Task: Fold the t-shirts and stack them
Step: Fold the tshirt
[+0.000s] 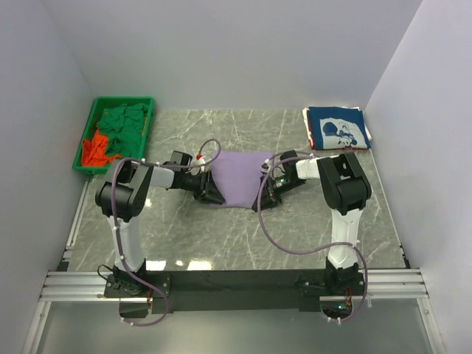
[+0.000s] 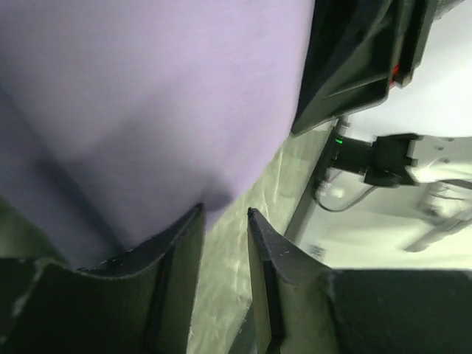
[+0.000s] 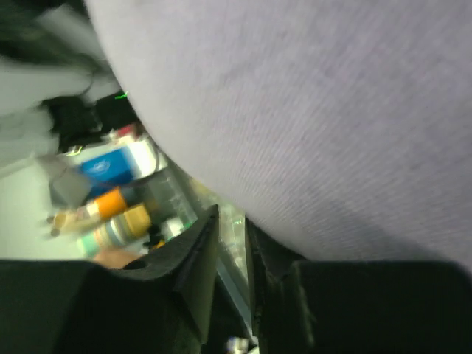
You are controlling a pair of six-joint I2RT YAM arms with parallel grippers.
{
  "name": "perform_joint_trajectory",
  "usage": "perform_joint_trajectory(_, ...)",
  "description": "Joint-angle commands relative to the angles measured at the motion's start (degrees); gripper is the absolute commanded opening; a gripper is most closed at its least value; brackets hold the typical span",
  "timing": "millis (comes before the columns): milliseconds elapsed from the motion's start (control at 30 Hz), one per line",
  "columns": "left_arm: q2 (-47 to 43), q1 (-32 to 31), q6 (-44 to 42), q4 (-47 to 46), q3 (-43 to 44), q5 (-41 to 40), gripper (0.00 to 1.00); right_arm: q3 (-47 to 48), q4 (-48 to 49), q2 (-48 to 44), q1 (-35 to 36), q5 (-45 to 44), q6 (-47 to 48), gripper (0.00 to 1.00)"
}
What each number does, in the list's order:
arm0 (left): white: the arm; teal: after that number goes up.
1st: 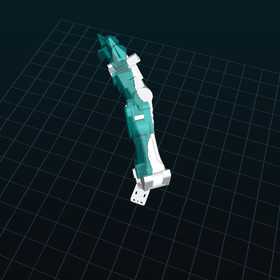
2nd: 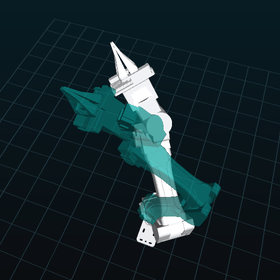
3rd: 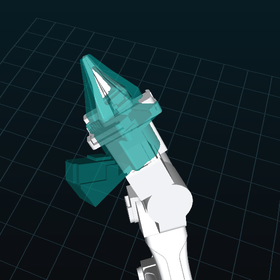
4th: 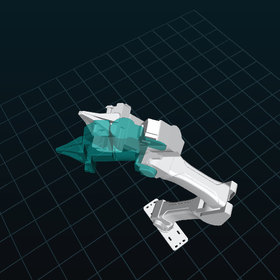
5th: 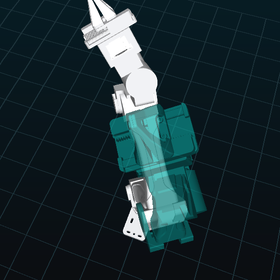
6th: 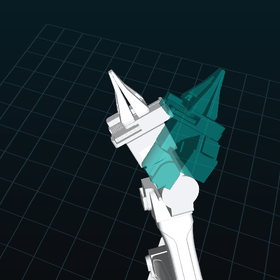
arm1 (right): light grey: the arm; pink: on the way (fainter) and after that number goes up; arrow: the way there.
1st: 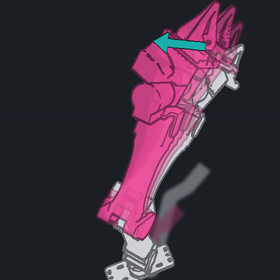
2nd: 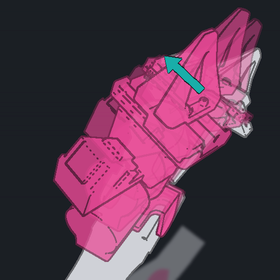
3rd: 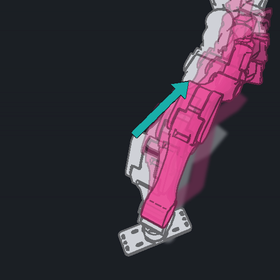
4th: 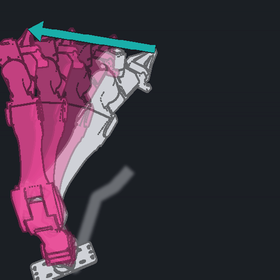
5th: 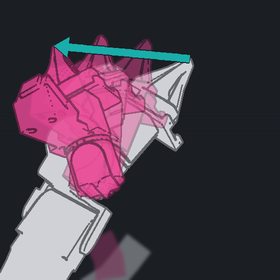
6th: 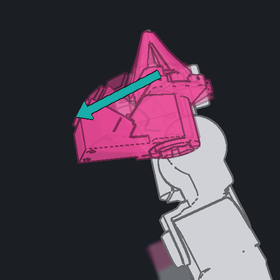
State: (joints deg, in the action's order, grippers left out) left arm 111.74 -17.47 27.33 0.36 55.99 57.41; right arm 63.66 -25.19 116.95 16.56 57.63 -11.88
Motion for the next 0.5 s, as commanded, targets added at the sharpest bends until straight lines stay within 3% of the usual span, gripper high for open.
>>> perform_joint_trajectory(0,3.8,1.3,-1.2,1.2,-1.5,-1.6,0.38,2.0,-4.1,2.9,-2.8,-4.0,3.0,0.28)
perform_joint_trajectory(167,2.9,5.0,-3.6,4.6,-2.1,-3.8,0.39,3.6,-7.0,1.4,-4.0,-8.4,5.5,0.28)
perform_joint_trajectory(267,-0.8,5.3,-9.8,9.6,2.1,-2.9,0.41,4.5,-8.5,-1.7,-4.0,-6.5,6.9,0.28)
perform_joint_trajectory(367,-10.2,2.8,-17.1,12.5,5.4,-4.0,0.41,2.2,-7.6,-13.0,-4.3,-3.2,6.6,0.27)
perform_joint_trajectory(400,-11.9,1.6,-19.2,12.9,6.1,-6.2,0.41,0.4,-3.3,-16.3,-4.7,-4.4,4.5,0.28)
perform_joint_trajectory(467,-16.0,-3.3,-25.7,12.0,7.2,-10.2,0.41,-5.6,2.0,-25.2,-6.4,-6.2,-2.4,0.38)
